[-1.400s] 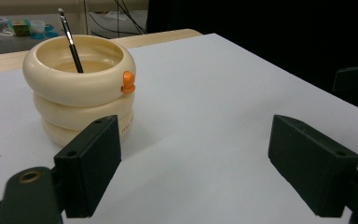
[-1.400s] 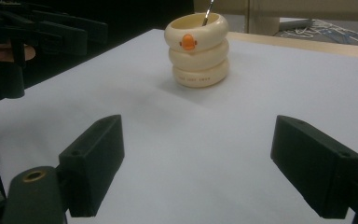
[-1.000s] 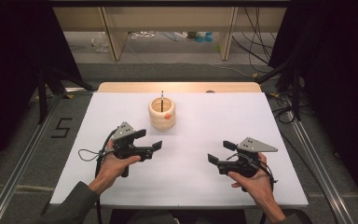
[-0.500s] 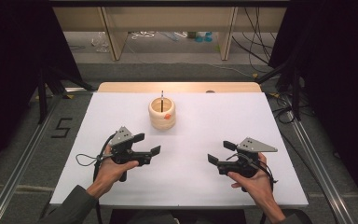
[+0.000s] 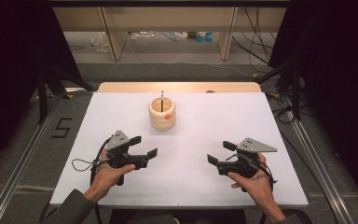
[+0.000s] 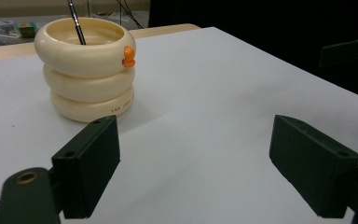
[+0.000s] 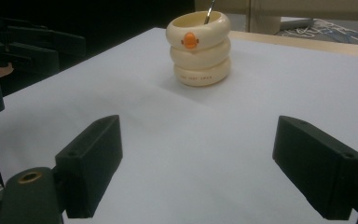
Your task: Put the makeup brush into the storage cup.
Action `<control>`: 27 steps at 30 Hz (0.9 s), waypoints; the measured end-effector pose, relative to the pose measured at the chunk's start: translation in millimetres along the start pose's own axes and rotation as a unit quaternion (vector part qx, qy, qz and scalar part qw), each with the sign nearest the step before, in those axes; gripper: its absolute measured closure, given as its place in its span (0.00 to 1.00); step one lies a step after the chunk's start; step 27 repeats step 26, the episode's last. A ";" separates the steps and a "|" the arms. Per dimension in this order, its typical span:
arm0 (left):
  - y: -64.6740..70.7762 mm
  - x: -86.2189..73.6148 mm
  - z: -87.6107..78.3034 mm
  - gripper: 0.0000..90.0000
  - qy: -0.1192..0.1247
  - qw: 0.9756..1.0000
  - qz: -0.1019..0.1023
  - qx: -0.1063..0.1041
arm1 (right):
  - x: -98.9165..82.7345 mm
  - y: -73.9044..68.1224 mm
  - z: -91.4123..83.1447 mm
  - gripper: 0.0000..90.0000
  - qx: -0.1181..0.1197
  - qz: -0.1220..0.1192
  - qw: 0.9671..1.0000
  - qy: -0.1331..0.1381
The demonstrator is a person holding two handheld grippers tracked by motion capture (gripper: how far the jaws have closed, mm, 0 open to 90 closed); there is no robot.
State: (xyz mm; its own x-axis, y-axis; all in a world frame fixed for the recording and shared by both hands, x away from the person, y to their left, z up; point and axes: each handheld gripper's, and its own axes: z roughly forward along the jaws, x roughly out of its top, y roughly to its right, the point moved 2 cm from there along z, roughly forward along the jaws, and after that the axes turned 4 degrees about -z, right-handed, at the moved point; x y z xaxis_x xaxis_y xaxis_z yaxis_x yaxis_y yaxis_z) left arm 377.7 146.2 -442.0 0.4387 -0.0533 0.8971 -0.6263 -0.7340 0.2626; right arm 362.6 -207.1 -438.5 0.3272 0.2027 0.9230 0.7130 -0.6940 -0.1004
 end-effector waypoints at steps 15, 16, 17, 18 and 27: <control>-0.8 -3.7 0.5 0.17 -0.006 1.000 0.004 0.003 | -1.0 -0.9 1.5 0.18 0.004 0.006 1.000 0.001; -0.4 -3.7 0.4 0.17 -0.006 1.000 0.003 0.003 | -0.9 -1.0 1.6 0.18 0.004 0.006 1.000 0.001; -0.3 -3.5 0.5 0.17 -0.006 1.000 0.004 0.002 | -0.9 -1.1 1.6 0.18 0.004 0.005 1.000 0.001; -0.2 -3.4 0.5 0.17 -0.006 1.000 0.005 0.002 | -1.0 -1.0 1.6 0.18 0.004 0.005 1.000 0.001; -0.2 -2.9 0.0 0.18 -0.005 1.000 0.005 0.002 | -1.6 1.0 1.6 0.18 0.002 0.006 1.000 0.001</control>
